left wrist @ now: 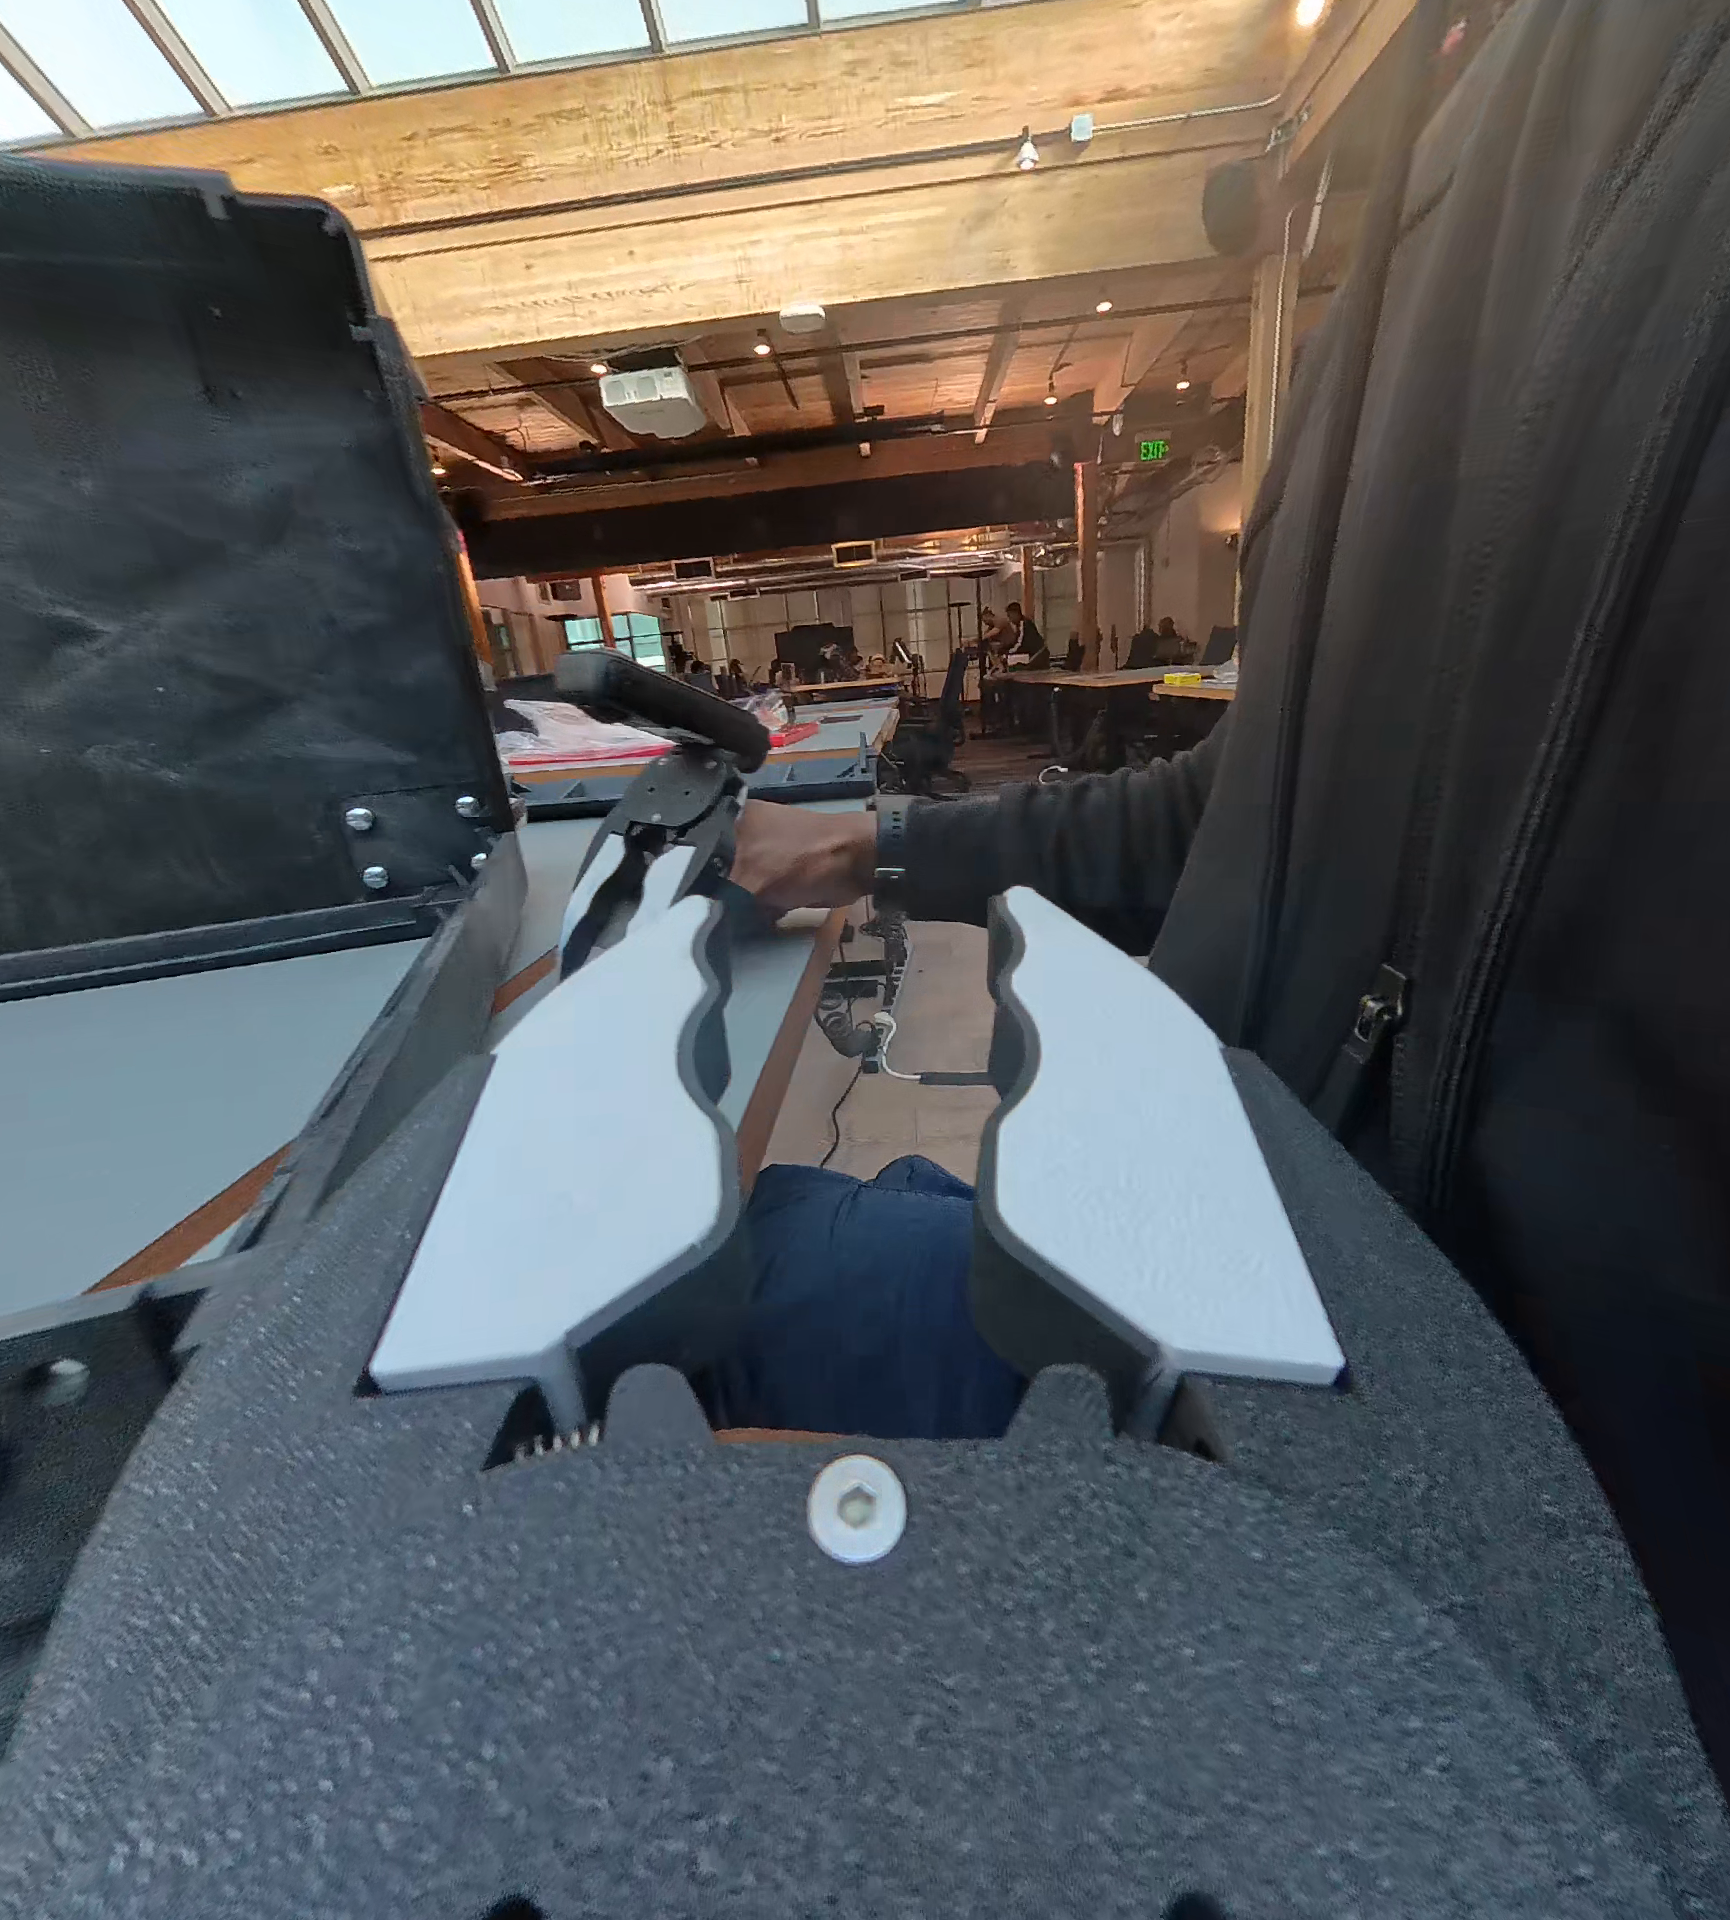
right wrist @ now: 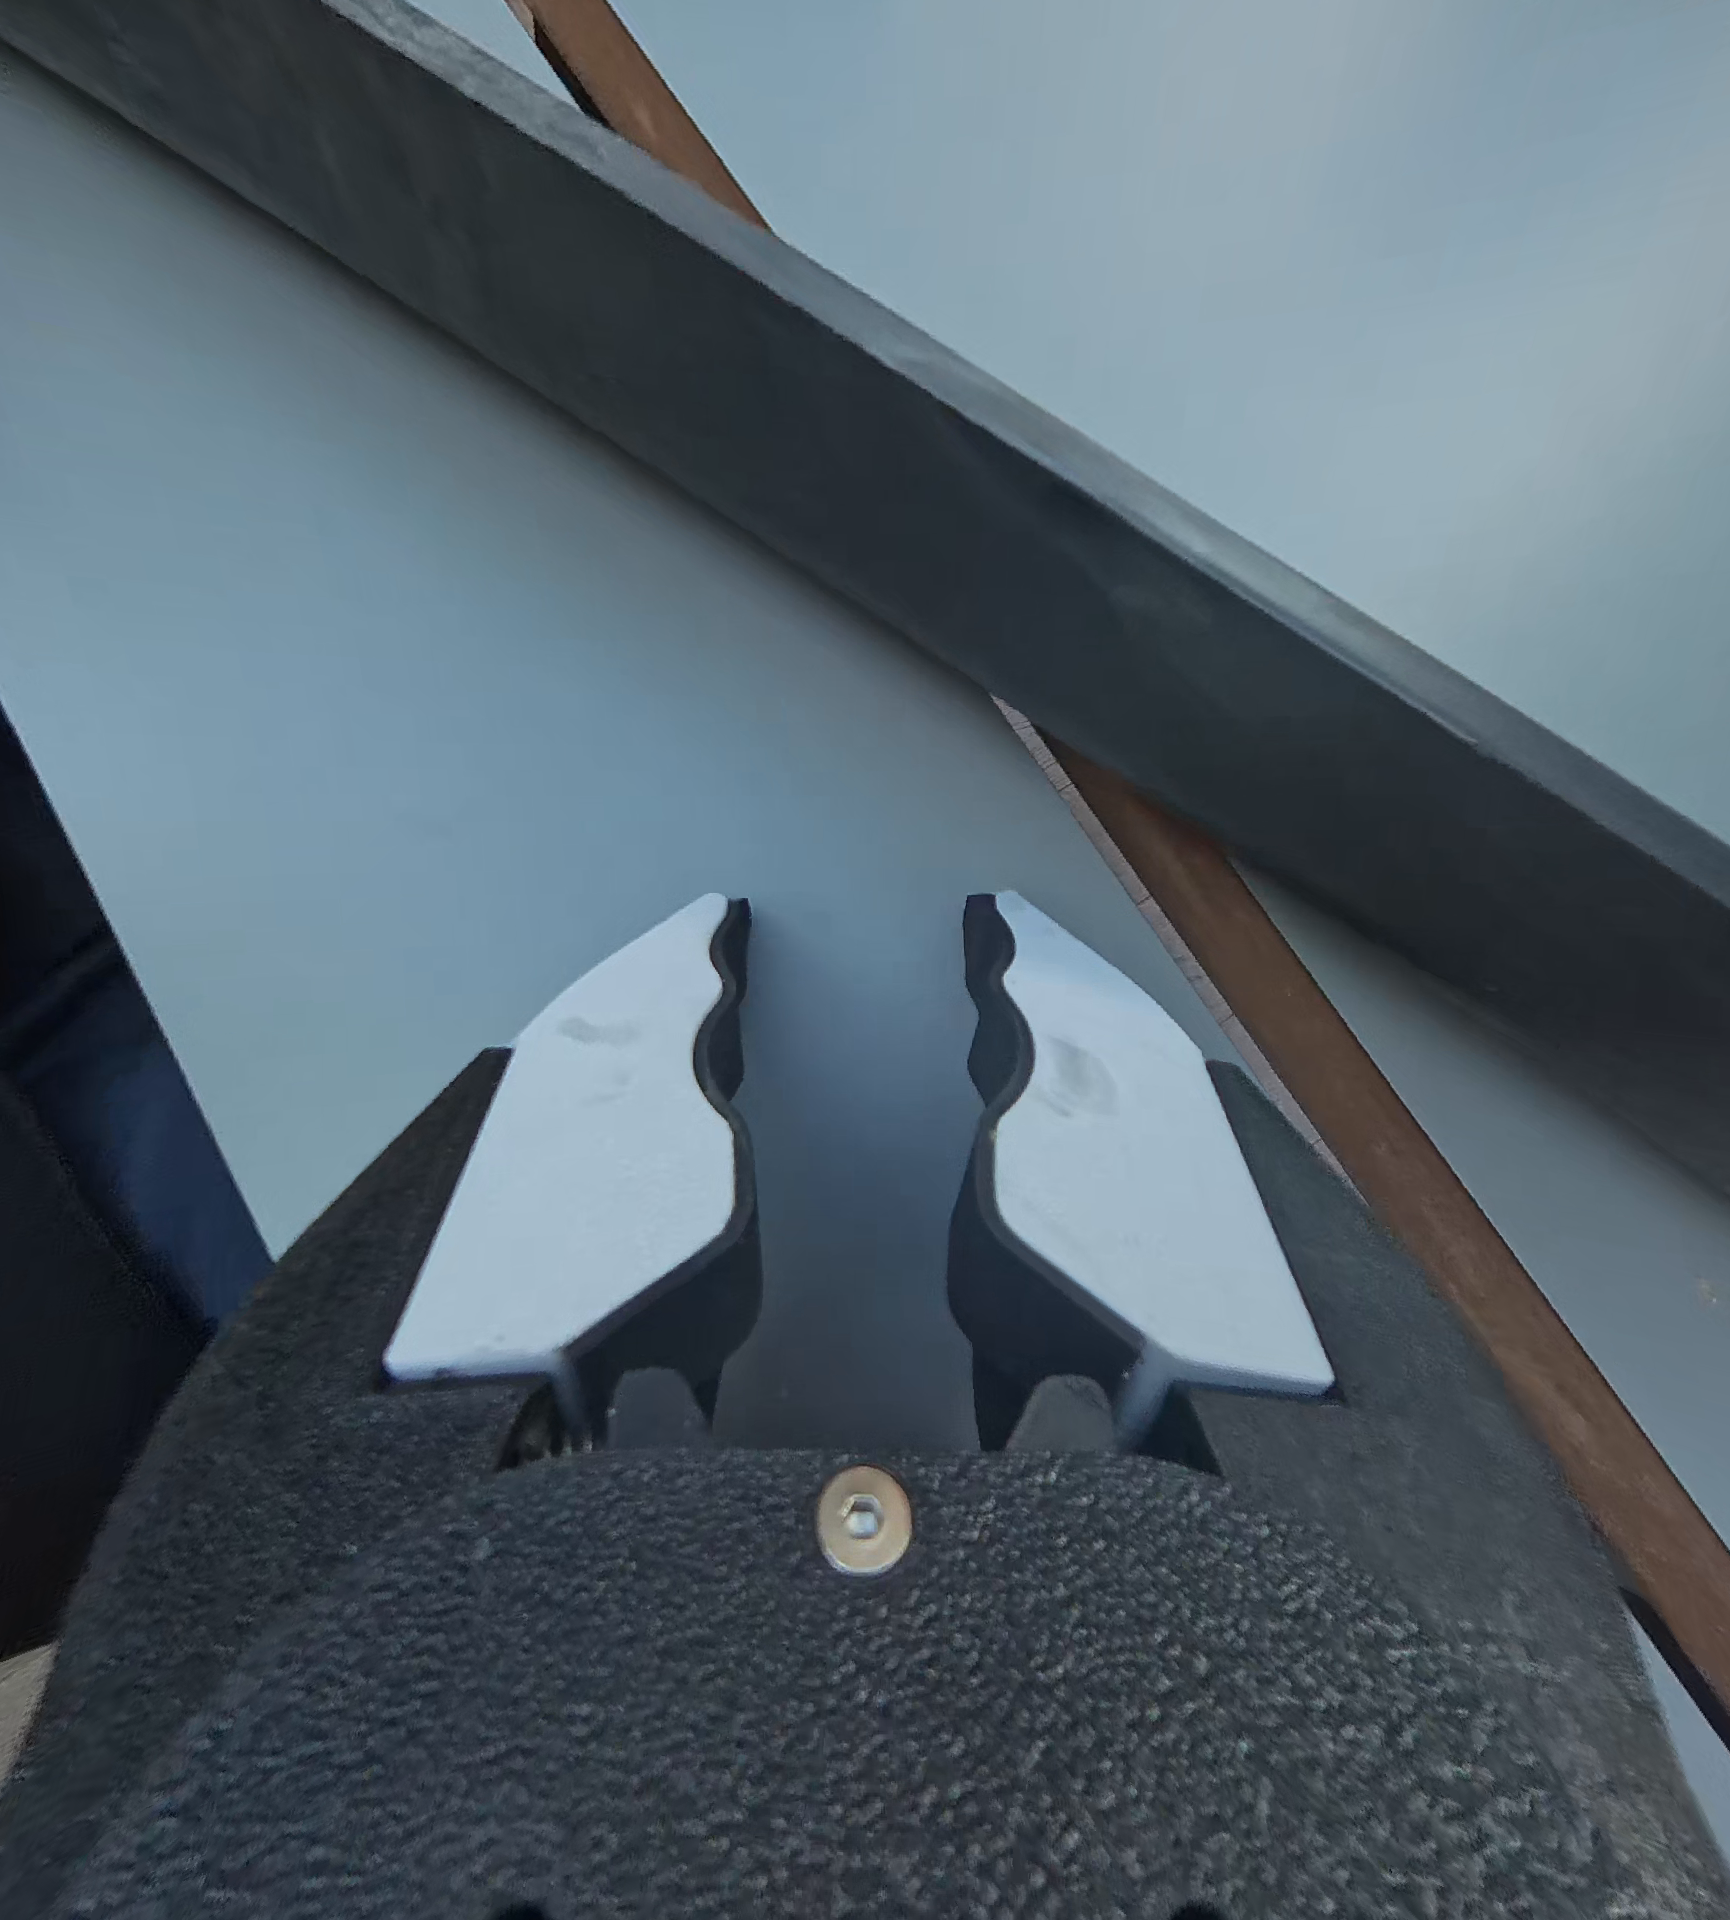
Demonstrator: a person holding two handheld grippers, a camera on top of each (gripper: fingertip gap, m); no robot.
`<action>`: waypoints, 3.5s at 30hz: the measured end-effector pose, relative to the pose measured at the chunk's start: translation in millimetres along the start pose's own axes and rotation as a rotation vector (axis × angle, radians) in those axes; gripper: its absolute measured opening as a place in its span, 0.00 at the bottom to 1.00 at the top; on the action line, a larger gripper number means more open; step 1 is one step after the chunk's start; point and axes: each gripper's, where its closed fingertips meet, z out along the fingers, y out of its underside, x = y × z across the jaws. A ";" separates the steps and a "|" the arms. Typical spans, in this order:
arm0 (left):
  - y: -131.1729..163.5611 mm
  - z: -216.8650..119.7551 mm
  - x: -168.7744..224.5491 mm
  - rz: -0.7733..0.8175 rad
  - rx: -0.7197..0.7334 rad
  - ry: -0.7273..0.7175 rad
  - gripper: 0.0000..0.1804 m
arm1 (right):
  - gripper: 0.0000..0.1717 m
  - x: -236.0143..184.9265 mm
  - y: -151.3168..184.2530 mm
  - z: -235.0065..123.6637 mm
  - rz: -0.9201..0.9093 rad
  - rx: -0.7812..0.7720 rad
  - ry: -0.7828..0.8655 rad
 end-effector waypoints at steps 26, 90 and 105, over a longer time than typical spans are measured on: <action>-41.5 -108.9 -230.5 0.302 -0.201 -0.504 0.26 | 0.23 -84.6 -70.8 14.0 -0.031 0.241 -0.403; 14.2 -144.5 -354.8 0.039 -0.245 -0.726 0.25 | 0.19 391.3 -175.8 212.5 0.323 -0.107 0.153; 13.5 -145.4 -356.2 0.017 -0.242 -0.735 0.25 | 0.24 387.9 -178.9 212.6 0.367 -0.076 0.079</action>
